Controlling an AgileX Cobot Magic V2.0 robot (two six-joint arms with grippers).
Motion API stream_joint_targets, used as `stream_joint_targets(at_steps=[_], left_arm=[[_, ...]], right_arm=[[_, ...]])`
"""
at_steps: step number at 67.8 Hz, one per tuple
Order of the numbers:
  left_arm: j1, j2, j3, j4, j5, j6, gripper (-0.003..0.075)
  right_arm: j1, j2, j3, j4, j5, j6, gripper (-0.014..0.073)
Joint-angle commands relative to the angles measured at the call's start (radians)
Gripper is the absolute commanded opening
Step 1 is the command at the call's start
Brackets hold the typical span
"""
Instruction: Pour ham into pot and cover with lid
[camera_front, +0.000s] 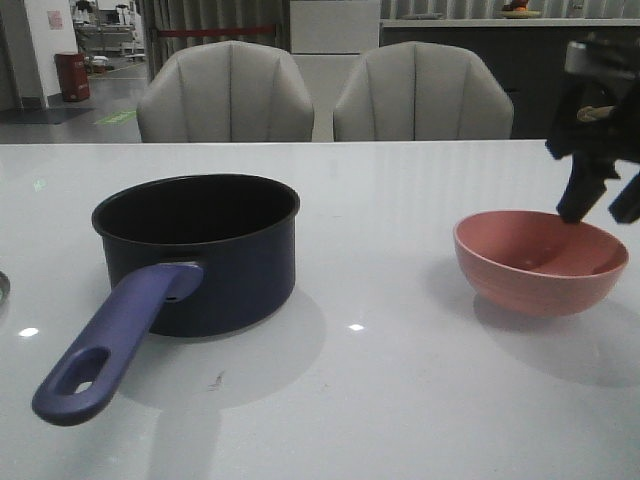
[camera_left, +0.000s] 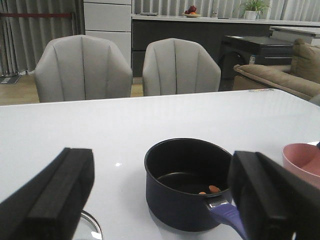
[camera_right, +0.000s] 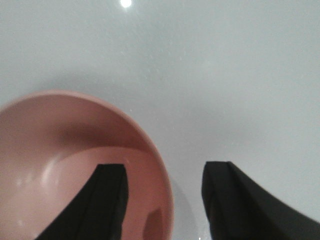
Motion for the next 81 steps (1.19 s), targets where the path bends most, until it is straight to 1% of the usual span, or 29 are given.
stream_joint_targets(at_steps=[1, 11, 22, 33, 43, 48, 52, 65, 75, 81], left_arm=[[-0.009, 0.014, -0.026, -0.007, -0.079, -0.003, 0.0583], [-0.009, 0.014, -0.026, -0.007, -0.079, -0.003, 0.0583], [-0.009, 0.014, -0.026, -0.007, -0.079, -0.003, 0.0583], [-0.009, 0.014, -0.026, -0.007, -0.098, -0.003, 0.0583], [-0.009, 0.014, -0.026, -0.007, -0.098, -0.003, 0.0583], [-0.009, 0.014, -0.026, -0.007, -0.098, -0.003, 0.0583], [-0.009, 0.014, -0.026, -0.007, -0.098, -0.003, 0.0583], [-0.009, 0.014, -0.026, -0.007, -0.098, -0.003, 0.0583], [-0.009, 0.014, -0.026, -0.007, -0.098, -0.003, 0.0583], [-0.009, 0.014, -0.026, -0.007, -0.098, -0.003, 0.0583]], right_arm=[[0.015, -0.165, -0.037, 0.007, -0.036, -0.046, 0.0461], [0.064, -0.34, -0.012, 0.007, -0.078, -0.046, 0.0461], [0.132, -0.521, 0.088, 0.007, -0.175, -0.046, 0.0461], [0.166, -0.692, 0.226, 0.033, -0.273, -0.044, 0.0461], [0.166, -0.87, 0.376, 0.067, -0.379, -0.044, 0.0461], [0.166, -0.974, 0.457, 0.068, -0.449, -0.044, 0.0461], [0.166, -1.052, 0.52, 0.069, -0.478, -0.044, 0.0461], [0.166, -1.296, 0.682, 0.098, -0.491, -0.044, 0.0461], [0.179, -1.431, 0.782, 0.101, -0.483, -0.044, 0.0461], [0.201, -1.489, 0.842, 0.101, -0.448, -0.044, 0.0461]])
